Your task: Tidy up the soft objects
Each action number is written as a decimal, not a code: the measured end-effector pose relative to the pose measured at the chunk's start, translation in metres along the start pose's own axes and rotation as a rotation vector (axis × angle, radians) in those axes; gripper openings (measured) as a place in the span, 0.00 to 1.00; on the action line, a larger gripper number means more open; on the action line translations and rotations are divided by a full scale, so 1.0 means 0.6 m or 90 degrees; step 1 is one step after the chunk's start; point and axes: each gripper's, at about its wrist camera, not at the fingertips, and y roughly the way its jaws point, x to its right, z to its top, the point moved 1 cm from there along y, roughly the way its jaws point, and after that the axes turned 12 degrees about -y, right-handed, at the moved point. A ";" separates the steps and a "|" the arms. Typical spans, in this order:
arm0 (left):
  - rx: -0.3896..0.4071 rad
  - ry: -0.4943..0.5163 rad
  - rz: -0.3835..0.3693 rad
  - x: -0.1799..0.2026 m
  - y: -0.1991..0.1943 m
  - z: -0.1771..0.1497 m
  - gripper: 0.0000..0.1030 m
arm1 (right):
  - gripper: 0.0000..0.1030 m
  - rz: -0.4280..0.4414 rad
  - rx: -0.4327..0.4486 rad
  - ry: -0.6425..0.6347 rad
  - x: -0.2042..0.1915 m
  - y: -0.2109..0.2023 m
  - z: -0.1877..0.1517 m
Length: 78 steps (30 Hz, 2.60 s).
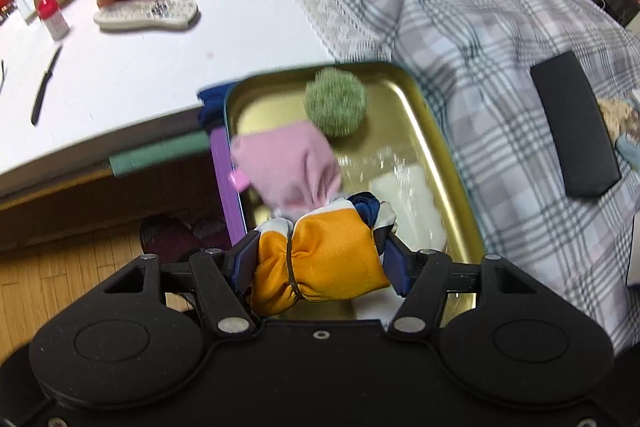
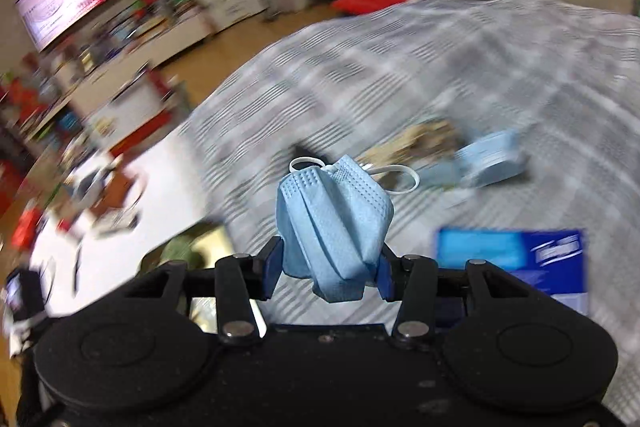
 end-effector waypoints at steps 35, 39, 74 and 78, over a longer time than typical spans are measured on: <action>-0.005 0.020 -0.003 -0.009 0.049 -0.047 0.74 | 0.87 0.137 -0.087 -0.096 -0.268 0.301 0.028; -0.003 0.028 0.003 -0.004 0.050 -0.049 0.74 | 0.86 0.111 -0.098 -0.096 -0.258 0.304 0.024; 0.018 0.070 0.070 0.006 0.055 -0.063 0.75 | 0.86 -0.077 -0.098 -0.192 -0.211 0.183 -0.092; 0.019 0.073 0.075 0.006 0.056 -0.064 0.75 | 0.86 -0.081 -0.106 -0.182 -0.197 0.171 -0.110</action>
